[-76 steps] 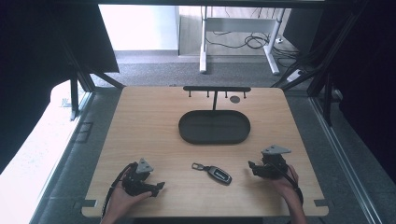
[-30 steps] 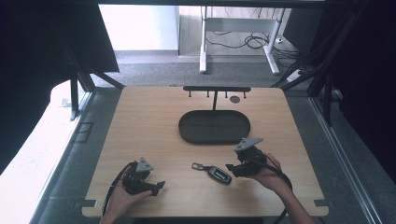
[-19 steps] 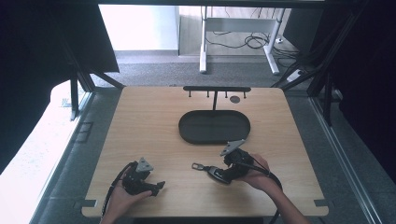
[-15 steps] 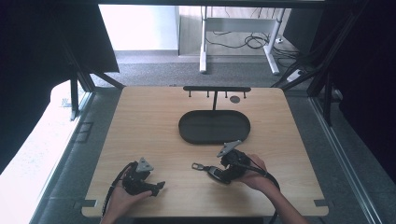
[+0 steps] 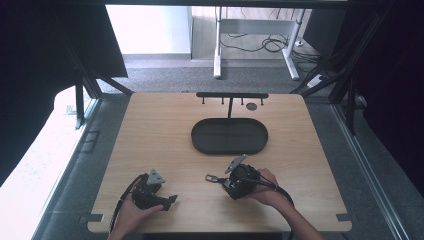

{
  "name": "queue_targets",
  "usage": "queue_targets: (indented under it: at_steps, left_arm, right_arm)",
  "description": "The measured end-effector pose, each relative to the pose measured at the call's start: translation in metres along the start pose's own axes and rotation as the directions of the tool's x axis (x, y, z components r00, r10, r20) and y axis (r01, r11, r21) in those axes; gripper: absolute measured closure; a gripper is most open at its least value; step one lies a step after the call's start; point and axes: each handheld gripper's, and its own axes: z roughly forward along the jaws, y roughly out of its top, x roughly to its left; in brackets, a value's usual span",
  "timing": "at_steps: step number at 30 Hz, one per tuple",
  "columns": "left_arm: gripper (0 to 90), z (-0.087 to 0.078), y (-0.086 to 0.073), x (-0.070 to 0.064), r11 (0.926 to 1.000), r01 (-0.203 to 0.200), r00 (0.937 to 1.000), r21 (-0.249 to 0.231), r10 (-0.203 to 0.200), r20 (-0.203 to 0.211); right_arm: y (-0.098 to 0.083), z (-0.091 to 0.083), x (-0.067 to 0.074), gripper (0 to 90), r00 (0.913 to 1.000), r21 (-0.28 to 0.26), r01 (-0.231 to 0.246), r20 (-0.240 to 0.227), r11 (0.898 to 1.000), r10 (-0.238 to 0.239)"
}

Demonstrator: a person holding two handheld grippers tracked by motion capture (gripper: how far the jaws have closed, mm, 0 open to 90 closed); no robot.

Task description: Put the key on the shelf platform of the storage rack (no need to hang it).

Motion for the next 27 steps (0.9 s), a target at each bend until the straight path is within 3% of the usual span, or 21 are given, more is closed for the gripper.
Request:
queue_targets:
  at_steps: [11,14,20,24,27]
  left_arm:
    - [21.1,0.002,0.000,0.000,1.0000,-0.002,1.0000,0.007,0.002,0.000]
    - [21.1,0.002,0.000,-0.001,1.0000,-0.002,1.0000,0.005,0.002,-0.001]
    - [21.3,0.001,0.000,-0.002,0.9999,-0.003,1.0000,-0.010,0.003,-0.008]
    - [21.3,0.001,0.001,-0.002,0.9999,-0.006,1.0000,-0.008,0.006,-0.005]
    - [21.3,0.001,0.000,-0.002,1.0000,-0.007,1.0000,-0.006,0.007,-0.005]
  right_arm:
    - [0.001,0.017,-0.003,34.1,0.9999,0.053,-0.001,-0.017,0.999,0.002]
    - [0.002,0.018,-0.003,37.9,1.0000,0.046,-0.002,0.002,0.999,0.002]
    - [0.004,0.018,-0.004,47.9,0.9990,0.061,-0.013,-0.041,0.998,0.015]
    - [0.004,0.019,-0.009,48.9,0.9958,0.070,-0.038,-0.080,0.997,0.044]
    - [0.004,0.019,-0.010,49.3,0.9959,0.072,-0.039,-0.079,0.997,0.045]
